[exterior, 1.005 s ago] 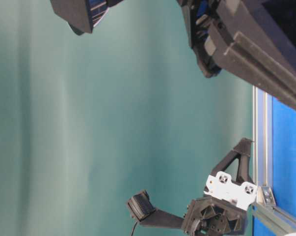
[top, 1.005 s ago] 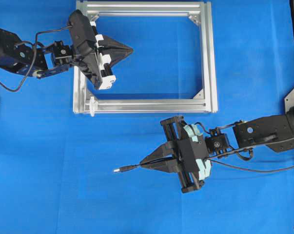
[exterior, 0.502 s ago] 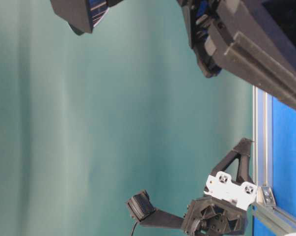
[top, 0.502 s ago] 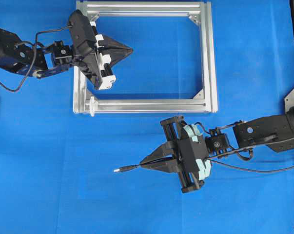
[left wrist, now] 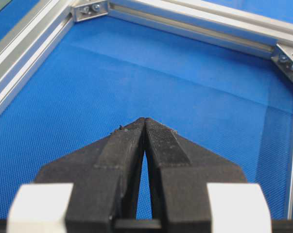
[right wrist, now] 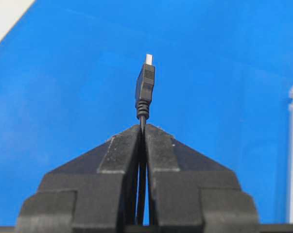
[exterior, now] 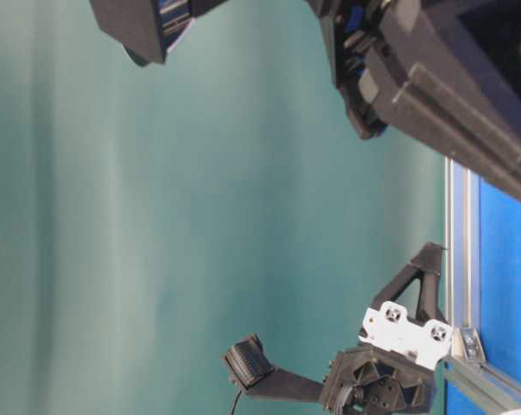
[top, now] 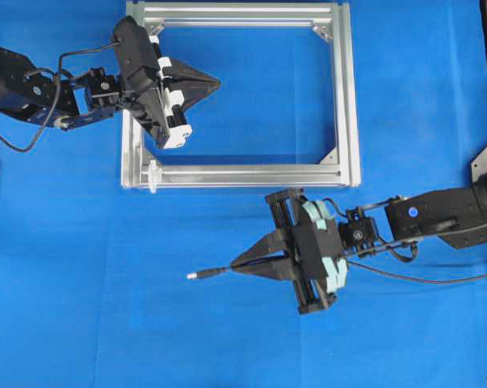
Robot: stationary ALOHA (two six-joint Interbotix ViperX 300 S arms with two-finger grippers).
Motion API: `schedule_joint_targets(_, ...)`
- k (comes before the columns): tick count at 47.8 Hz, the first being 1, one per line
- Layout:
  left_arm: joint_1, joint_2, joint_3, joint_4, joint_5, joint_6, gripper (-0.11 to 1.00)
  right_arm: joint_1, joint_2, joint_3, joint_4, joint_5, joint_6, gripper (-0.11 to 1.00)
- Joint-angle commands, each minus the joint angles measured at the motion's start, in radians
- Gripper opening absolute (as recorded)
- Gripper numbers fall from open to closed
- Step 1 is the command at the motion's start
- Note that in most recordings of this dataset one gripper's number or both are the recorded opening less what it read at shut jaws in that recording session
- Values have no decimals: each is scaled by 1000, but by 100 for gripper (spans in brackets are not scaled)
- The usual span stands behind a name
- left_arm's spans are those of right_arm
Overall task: Insert the wire through the string loop located on the left side.
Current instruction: 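Lift the gripped USB plug with the right gripper, then move the right gripper with the plug toward the white zip-tie loop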
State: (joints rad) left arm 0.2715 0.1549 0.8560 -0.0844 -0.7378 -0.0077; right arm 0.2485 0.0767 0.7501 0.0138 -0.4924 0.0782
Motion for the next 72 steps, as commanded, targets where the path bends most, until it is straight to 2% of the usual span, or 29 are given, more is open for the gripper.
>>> schedule_joint_targets(1,0,-32,-8,3,-5,-2,0,-17,-29,-6,0,-5,-2,0)
schedule_joint_targets(37,0,-32,-8,3,-5,-2,0,-275,-29,26,0,-5,-2,0)
schedule_joint_targets(57,0,-34,-3,3,-5,-2,0,-284,-6,17,-3,-5,-3,0)
schedule_joint_targets(72,0,-34,-2,3,-5,-2,0,-284,83,-64,-3,-3,-3,0)
